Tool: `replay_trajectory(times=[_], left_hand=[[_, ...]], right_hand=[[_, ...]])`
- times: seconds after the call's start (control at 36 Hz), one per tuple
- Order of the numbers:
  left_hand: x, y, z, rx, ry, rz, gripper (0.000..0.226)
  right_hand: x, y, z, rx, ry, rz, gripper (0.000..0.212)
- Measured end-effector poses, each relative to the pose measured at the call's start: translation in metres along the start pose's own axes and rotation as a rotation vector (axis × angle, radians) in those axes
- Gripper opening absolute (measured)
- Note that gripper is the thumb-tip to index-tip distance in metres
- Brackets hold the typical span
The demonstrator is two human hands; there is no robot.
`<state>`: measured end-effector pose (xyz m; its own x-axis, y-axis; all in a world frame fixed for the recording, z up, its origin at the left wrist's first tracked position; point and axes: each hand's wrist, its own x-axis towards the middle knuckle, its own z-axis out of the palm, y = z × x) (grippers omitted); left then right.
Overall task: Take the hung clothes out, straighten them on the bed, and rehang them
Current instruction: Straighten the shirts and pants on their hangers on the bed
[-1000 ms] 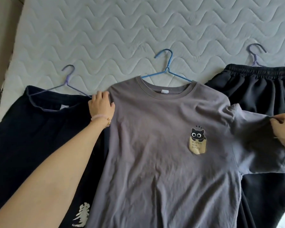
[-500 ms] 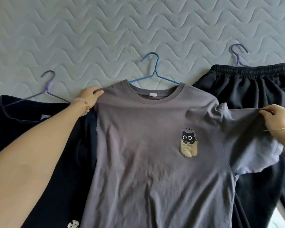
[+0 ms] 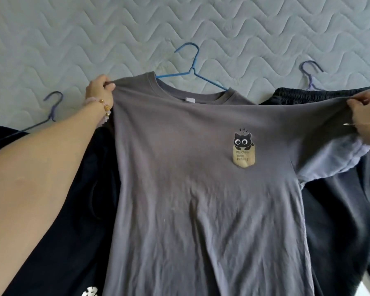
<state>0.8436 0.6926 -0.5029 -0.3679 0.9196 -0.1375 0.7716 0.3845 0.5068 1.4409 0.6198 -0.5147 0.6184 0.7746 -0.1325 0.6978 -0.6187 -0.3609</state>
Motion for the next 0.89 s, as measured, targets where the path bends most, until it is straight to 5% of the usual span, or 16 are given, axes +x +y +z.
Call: replay_trajectory(times=[0.14, 0.25, 0.33, 0.56, 0.89], left_hand=[[-0.004, -0.021, 0.01, 0.009, -0.038, -0.088, 0.024], [0.002, -0.034, 0.014, 0.085, -0.158, -0.117, 0.046], [-0.008, -0.025, 0.017, 0.234, -0.172, 0.034, 0.045], [-0.112, 0.016, 0.063, 0.344, -0.235, 0.586, 0.042], [-0.18, -0.032, 0.077, 0.365, -0.226, 0.492, 0.041]], right_hand=[[-0.009, 0.011, -0.001, -0.158, -0.101, 0.002, 0.044], [-0.055, -0.028, -0.013, -0.341, -0.158, -0.032, 0.047], [-0.063, -0.047, -0.011, -0.306, -0.138, -0.169, 0.062], [-0.073, -0.132, 0.037, -0.118, -0.305, -0.473, 0.035], [-0.068, -0.161, 0.082, -0.262, -0.495, -0.472, 0.032]])
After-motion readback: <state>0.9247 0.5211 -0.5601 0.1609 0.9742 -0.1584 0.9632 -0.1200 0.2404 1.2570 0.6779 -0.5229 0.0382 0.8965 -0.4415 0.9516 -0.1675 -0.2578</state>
